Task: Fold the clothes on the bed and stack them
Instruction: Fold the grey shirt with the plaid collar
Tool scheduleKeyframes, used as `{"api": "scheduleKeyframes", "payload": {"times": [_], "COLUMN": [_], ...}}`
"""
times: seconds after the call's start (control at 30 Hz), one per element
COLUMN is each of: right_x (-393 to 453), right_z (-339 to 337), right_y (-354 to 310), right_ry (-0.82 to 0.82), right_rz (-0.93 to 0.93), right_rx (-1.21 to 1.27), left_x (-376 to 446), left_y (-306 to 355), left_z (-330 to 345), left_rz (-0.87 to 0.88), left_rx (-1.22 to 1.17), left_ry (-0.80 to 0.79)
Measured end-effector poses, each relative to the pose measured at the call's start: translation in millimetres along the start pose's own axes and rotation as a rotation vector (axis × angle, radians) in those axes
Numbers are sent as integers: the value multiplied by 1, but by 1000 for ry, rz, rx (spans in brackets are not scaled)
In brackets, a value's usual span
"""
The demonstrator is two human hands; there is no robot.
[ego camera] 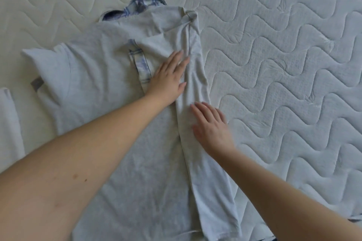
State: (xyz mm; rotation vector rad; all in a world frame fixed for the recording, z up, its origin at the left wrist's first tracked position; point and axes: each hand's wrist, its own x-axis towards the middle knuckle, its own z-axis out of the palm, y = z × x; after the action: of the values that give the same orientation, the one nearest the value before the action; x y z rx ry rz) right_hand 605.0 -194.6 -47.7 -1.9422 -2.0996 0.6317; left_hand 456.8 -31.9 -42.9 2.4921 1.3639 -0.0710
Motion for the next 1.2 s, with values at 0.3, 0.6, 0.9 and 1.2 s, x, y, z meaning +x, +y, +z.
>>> {"api": "scheduleKeyframes", "payload": {"times": [0.3,0.6,0.9,1.2], "right_x": [-75,-140,-207,-252], "right_z": [11,23,34,45], "right_y": [6,-17,-58,-86], "right_ry": [-132,-114,-175,-217], "right_rz": [-67,-8,155,470], "right_rx": [-163,-148,-163,-177], "left_x": [-102,-155,-198,-236], "left_y": [40,65,89,116], "left_z": [44,59,64,80], "left_rz": [-80,-72,-257,-746], "left_rx": [122,5,-457,-1261], "left_ry": [-89,-180,-20,-190]}}
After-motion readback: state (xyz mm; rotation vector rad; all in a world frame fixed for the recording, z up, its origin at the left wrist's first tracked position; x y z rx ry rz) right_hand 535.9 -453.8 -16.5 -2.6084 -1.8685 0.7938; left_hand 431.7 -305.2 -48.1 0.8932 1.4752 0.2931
